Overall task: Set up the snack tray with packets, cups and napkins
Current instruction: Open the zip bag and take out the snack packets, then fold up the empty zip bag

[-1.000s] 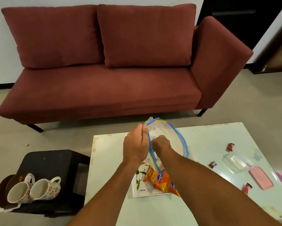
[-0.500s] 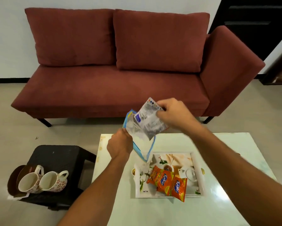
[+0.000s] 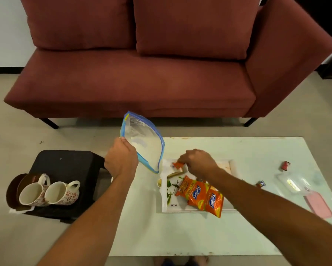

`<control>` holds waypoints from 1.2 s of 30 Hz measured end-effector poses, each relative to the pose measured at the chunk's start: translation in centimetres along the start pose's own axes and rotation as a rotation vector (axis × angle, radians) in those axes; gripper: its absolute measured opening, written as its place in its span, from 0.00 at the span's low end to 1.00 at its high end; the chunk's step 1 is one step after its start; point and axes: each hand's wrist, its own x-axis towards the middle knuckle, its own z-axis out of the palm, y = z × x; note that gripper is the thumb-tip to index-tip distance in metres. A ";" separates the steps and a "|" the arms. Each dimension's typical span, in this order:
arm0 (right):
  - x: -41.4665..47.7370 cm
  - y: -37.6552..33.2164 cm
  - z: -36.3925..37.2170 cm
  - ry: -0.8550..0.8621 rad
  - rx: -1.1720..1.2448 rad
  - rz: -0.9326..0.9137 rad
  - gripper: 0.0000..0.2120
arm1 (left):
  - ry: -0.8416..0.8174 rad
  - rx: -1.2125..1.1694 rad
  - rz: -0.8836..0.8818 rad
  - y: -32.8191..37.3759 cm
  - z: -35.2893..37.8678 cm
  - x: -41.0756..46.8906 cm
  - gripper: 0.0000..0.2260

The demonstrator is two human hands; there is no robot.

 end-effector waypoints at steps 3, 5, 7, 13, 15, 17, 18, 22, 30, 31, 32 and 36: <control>0.3 0.3 5.8 -0.107 -0.109 -0.177 0.21 | -0.010 -0.102 0.032 -0.6 0.9 0.0 0.19; -0.1 0.8 8.5 -0.167 -0.167 -0.283 0.22 | -0.038 -0.141 0.075 -0.8 1.3 -0.2 0.19; -0.8 1.7 10.5 -0.222 -0.222 -0.362 0.21 | -0.087 -0.186 0.131 -0.9 1.7 -0.3 0.18; -3.2 4.1 10.9 -0.393 -0.345 -0.304 0.23 | -0.338 -0.434 0.248 1.1 1.3 -0.8 0.18; -4.0 4.4 9.3 -0.385 -0.305 -0.291 0.26 | -0.469 -0.531 0.261 2.4 0.5 -0.6 0.18; -4.4 4.5 6.3 -0.182 -0.160 -0.239 0.31 | -0.611 -0.602 0.248 4.2 -1.1 -0.2 0.17; -4.5 4.5 4.2 -0.015 -0.039 -0.170 0.32 | -0.679 -0.630 0.242 5.3 -2.2 0.1 0.17; -5.1 5.3 -7.9 0.350 0.731 0.178 0.40 | -0.939 -0.745 0.218 10.5 -8.2 1.1 0.15; -9.9 3.1 -30.1 0.171 1.220 -0.108 0.15 | -1.226 -0.757 0.245 22.3 -22.8 3.4 0.15; -10.3 2.8 -31.3 0.219 1.225 -0.117 0.11 | -1.236 -0.735 0.271 23.2 -24.5 3.6 0.18; -10.7 2.6 -32.3 0.284 1.236 -0.117 0.08 | -1.262 -0.747 0.295 24.0 -26.0 3.8 0.23; -12.0 3.0 -35.8 0.584 1.334 -0.064 0.08 | -1.437 -1.060 0.239 25.5 -31.0 3.7 0.41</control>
